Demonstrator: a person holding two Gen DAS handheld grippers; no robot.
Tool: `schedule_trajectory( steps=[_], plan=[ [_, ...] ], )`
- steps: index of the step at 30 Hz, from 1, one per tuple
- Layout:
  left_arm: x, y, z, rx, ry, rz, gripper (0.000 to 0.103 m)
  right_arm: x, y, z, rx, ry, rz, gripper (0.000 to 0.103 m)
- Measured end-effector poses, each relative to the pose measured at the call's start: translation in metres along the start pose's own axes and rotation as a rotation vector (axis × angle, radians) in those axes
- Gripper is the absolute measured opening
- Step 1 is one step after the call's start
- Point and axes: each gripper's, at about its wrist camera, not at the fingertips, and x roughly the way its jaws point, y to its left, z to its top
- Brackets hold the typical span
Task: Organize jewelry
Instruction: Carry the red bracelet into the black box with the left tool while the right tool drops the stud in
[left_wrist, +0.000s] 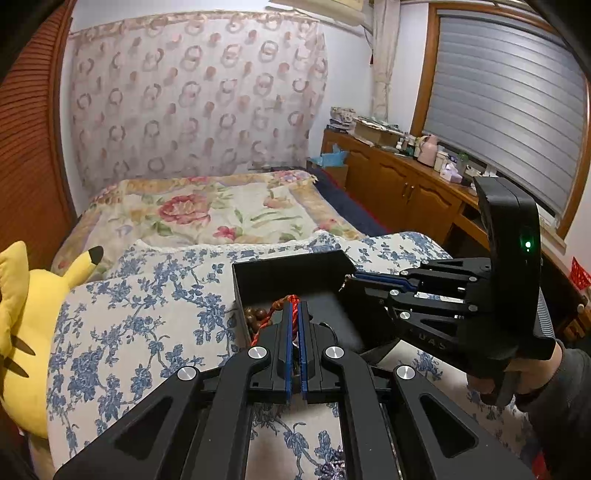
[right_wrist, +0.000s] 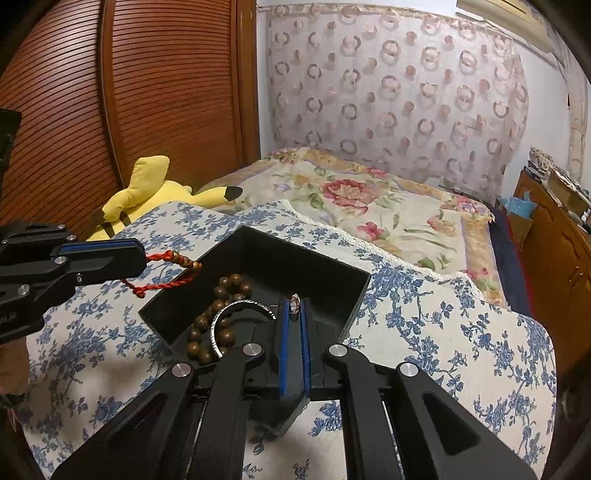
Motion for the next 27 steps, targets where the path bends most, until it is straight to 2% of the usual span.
schedule_trajectory(
  steps=[3, 14, 23, 24, 27],
  plan=[
    [0.004, 0.001, 0.001, 0.0, 0.005, 0.002, 0.002, 0.001, -0.002, 0.002, 0.003, 0.0, -0.002, 0.028],
    [0.022, -0.002, 0.015, 0.029, 0.012, 0.018, 0.002, -0.023, -0.02, -0.009, 0.061, -0.05, -0.004, 0.028],
    [0.048, -0.001, 0.032, 0.035, 0.026, 0.068, 0.003, -0.044, -0.015, -0.023, 0.058, -0.072, 0.007, 0.028],
    [0.049, 0.0, 0.032, 0.028, 0.027, 0.073, 0.006, -0.045, -0.014, -0.025, 0.055, -0.073, 0.007, 0.028],
    [0.048, 0.002, 0.028, 0.013, 0.025, 0.085, 0.039, -0.049, -0.012, -0.029, 0.051, -0.077, 0.006, 0.028]
  ],
)
